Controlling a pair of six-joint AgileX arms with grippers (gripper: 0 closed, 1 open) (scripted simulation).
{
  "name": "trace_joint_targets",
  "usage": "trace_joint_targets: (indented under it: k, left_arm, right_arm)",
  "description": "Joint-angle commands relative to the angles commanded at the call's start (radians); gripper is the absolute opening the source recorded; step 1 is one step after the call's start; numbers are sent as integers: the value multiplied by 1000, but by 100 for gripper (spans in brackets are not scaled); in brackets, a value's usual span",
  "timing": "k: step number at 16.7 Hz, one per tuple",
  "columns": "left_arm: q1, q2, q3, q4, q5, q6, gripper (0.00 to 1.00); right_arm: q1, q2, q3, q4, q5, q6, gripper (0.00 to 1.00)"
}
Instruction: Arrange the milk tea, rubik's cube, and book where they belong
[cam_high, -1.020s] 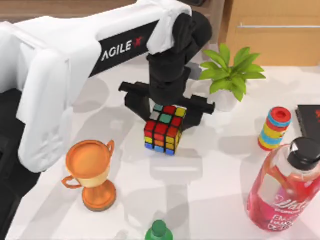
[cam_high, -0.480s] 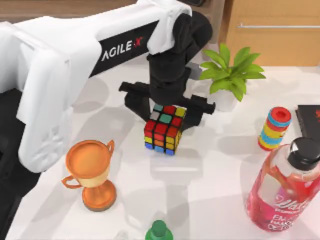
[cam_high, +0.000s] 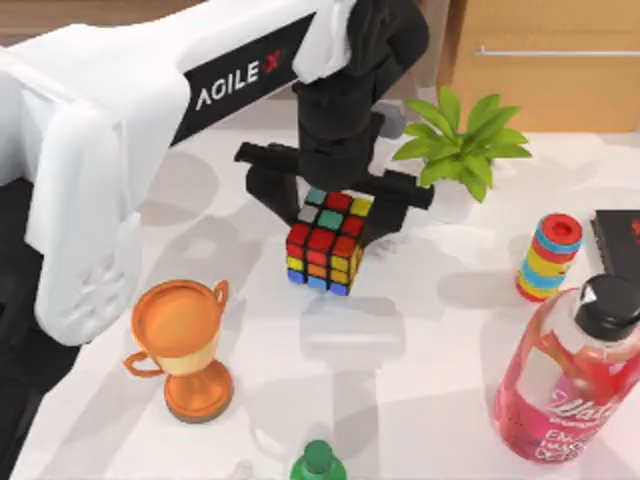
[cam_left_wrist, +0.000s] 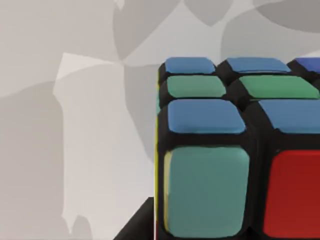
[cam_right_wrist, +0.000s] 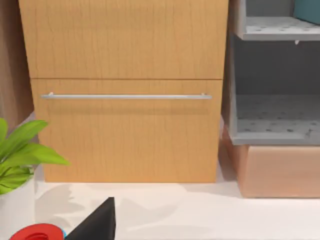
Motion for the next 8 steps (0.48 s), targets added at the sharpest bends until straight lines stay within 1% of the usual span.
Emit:
trace_joint_targets:
  k: [5,8]
  left_arm:
    - [1,3,1,0,-1,2,0]
    - [47,-56,-21,56,-35,37,0]
  right_arm:
    - [0,0,0,0,0,0,100]
    - [0,0,0,0,0,0,100]
